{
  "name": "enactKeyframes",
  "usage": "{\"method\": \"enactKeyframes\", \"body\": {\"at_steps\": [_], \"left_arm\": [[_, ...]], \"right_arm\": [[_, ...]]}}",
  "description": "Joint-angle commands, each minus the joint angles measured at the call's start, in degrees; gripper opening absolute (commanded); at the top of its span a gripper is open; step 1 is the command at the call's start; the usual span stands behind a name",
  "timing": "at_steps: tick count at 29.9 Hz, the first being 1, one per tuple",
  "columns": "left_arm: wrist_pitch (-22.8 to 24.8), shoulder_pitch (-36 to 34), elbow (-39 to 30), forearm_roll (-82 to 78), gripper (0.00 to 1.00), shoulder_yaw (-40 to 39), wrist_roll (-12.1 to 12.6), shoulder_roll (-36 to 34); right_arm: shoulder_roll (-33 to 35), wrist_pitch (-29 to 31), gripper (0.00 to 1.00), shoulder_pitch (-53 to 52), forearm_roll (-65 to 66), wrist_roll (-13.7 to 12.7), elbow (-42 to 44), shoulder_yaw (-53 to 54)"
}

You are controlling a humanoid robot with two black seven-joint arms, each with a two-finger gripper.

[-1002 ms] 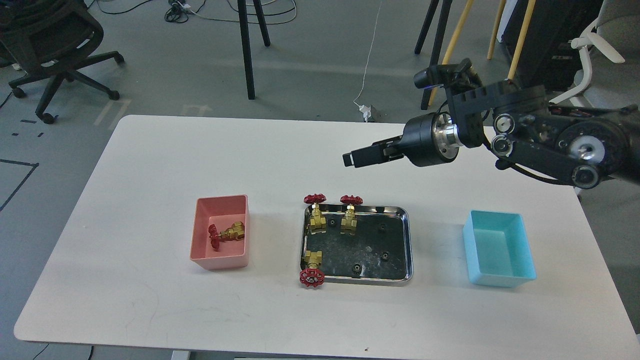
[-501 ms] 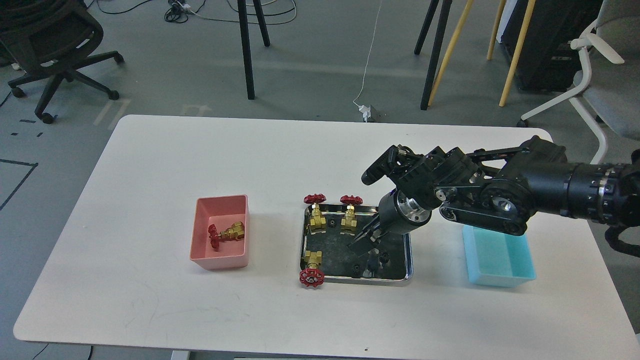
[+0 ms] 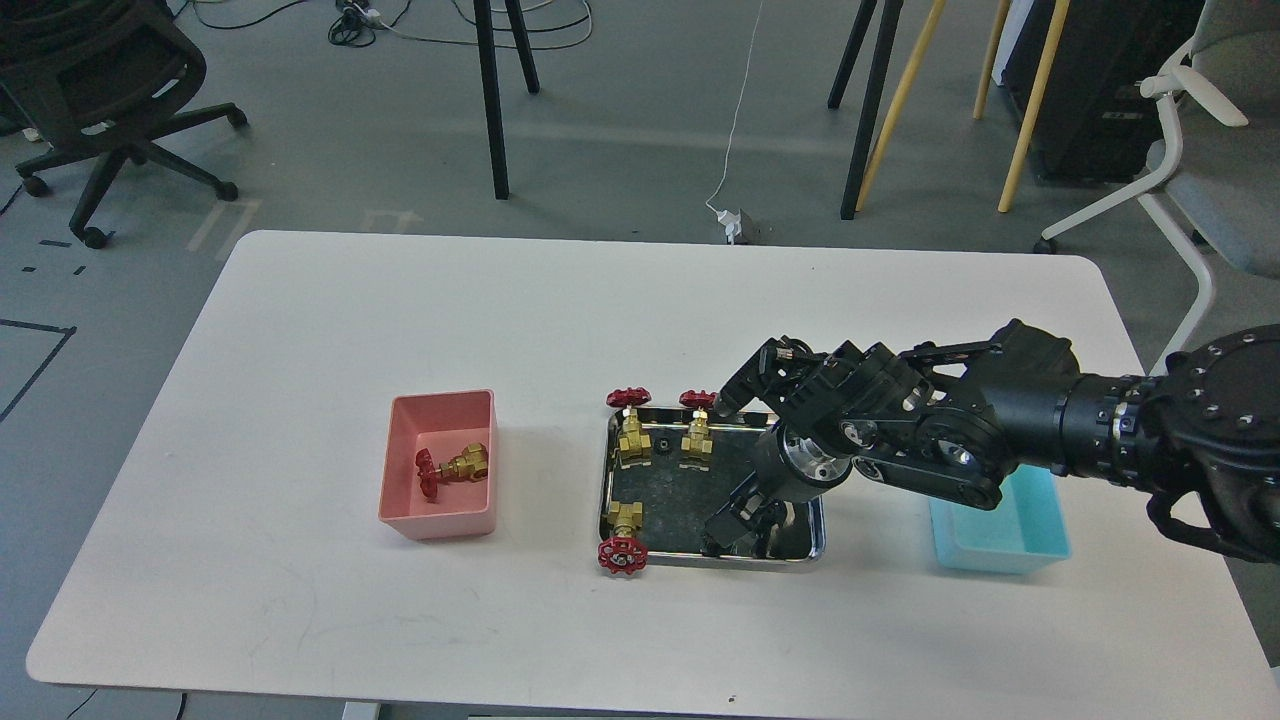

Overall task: Place valve in pink box and gear in blue box
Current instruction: 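Grasp a small dark gear on the tray with the right gripper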

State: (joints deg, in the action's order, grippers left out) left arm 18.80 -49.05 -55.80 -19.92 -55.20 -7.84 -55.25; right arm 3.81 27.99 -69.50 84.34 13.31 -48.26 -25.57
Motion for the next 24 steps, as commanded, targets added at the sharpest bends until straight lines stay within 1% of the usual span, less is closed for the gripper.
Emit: {"method": "enactKeyframes", "body": {"at_steps": [1,11,12,14,16,17,24], "left_arm": [[-0.17,0.01,-0.01,-0.03,0.98,0.01,0.02,-0.04],[-0.61,-0.25,-0.01,-0.03,0.98,0.01,0.02,-0.04],[-0.61,-0.25,0.08,-0.03,0.98,0.01,0.02,-0.04],[-0.61,-0.25,0.08,-0.12,0.98,0.01,0.02,-0.04],[-0.61,-0.34,0.08,-0.12,0.98,0.01,0.02,-0.04],[-0.61,-0.34,0.08,-0.12,0.98,0.01,0.02,-0.04],[-0.61,-0.34,0.69,-0.12,0.98,0.01,0.02,-0.04]], "right_arm": [[-0.12,0.01,0.9,0.06,0.21,0.75,0.18,-1.24],[-0.47,0.01,0.85,-0.02,1.7,0.75,1.67,-1.68],[-0.56,0.01,0.84,-0.03,1.79,0.75,1.67,-1.68],[-0.56,0.01,0.78,-0.2,1.88,0.75,1.68,-1.68],[-0.56,0.01,0.76,-0.38,1.97,0.75,1.67,-2.12],[-0.56,0.01,0.74,-0.55,1.97,0.75,1.59,-2.64],[-0.73,0.01,0.67,-1.26,1.88,0.75,1.06,-3.26]]}}
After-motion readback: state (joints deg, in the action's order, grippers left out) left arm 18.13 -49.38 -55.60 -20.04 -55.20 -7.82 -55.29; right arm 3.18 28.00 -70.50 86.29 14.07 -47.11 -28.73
